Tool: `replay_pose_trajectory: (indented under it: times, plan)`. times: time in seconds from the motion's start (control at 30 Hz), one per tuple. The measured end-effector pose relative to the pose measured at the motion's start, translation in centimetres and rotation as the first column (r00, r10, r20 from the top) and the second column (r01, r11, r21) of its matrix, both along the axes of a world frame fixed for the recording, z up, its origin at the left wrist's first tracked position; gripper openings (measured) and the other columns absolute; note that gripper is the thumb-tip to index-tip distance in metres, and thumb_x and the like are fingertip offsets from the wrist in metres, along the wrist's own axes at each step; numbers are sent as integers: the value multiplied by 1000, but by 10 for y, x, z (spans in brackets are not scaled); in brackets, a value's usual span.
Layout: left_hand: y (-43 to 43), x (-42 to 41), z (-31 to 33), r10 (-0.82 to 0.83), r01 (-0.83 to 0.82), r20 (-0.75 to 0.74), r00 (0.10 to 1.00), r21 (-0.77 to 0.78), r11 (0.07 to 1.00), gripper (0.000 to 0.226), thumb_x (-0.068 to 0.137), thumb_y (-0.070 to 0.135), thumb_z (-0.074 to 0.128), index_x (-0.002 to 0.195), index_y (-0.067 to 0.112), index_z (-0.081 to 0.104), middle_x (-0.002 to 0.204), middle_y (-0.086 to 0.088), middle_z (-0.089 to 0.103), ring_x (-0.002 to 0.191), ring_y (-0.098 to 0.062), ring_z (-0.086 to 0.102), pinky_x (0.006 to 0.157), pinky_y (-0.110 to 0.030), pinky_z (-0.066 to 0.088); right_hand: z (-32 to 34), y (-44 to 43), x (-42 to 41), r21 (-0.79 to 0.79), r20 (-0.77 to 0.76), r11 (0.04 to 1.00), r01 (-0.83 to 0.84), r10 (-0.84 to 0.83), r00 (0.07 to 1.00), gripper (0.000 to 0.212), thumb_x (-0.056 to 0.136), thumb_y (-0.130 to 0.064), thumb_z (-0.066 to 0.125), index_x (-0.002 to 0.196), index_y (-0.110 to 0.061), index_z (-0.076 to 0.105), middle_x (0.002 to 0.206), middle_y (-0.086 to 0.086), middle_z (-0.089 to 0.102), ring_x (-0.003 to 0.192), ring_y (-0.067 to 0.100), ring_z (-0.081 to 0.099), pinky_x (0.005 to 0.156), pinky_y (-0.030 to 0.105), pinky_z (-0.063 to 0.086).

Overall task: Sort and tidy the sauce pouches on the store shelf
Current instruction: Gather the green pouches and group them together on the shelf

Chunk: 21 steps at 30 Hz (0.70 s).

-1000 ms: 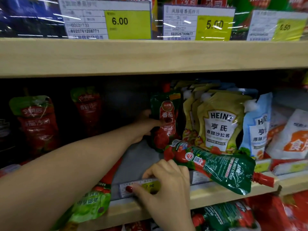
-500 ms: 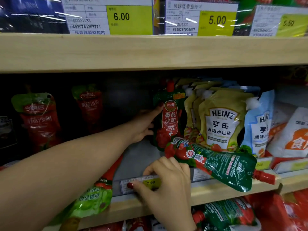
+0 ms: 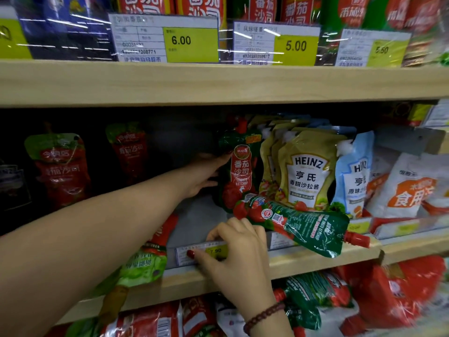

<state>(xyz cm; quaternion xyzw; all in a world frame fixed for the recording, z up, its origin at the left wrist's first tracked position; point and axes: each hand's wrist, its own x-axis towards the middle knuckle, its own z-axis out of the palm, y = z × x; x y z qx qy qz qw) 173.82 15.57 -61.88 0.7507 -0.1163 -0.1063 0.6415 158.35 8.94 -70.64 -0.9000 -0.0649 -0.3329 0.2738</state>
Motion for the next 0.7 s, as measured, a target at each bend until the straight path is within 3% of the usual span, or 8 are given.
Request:
replay_pose_trajectory:
  times: [0.1,0.23,0.33,0.5,0.6,0.7]
  plan:
    - [10,-8,3,33,-32,-17,999,38,999,53,82,43,63,124,13,51,118,-8,57,109,-19,54,86,-33,47,6,-4,-4,27,-21,999,-45,46,999,22,69,-46,69,76,-27,59,81,-12,55,85,13,50,78,30,36]
    - [21,-26,3,84,-80,-42,996,82,993,32,85,34,64,110,16,55,106,-4,59,96,-16,56,79,-30,49,19,-14,-14,77,-17,993,-88,89,996,21,73,-35,73,86,-22,63,88,-9,57,89,11,50,81,33,45]
    - [21,-42,3,73,-99,130,989,207,973,23,84,25,66,103,15,59,99,-4,62,92,-16,59,80,-32,51,31,-30,-28,54,33,997,-61,59,998,22,74,-32,74,89,-19,65,89,-7,59,89,13,53,80,34,47]
    - [4,-71,9,-188,41,358,915,380,924,29,74,16,74,101,17,66,100,-2,66,94,-15,61,79,-26,50,57,-72,-53,-82,43,993,87,-84,996,34,69,-32,77,100,-22,65,102,-6,62,101,16,54,88,40,46]
    - [-10,-82,6,-343,124,370,864,503,855,41,70,18,78,109,20,65,109,2,64,100,-12,59,88,-25,48,59,-92,-65,-161,-27,968,193,-200,979,49,66,-39,78,111,-27,62,121,-6,58,115,19,50,97,44,40]
    - [-17,-87,2,-420,158,362,832,571,806,51,69,17,79,116,21,62,111,5,60,99,-8,55,82,-18,42,54,-107,-70,-264,-148,924,278,-323,935,64,66,-42,79,124,-32,54,139,-7,45,128,18,38,105,41,29]
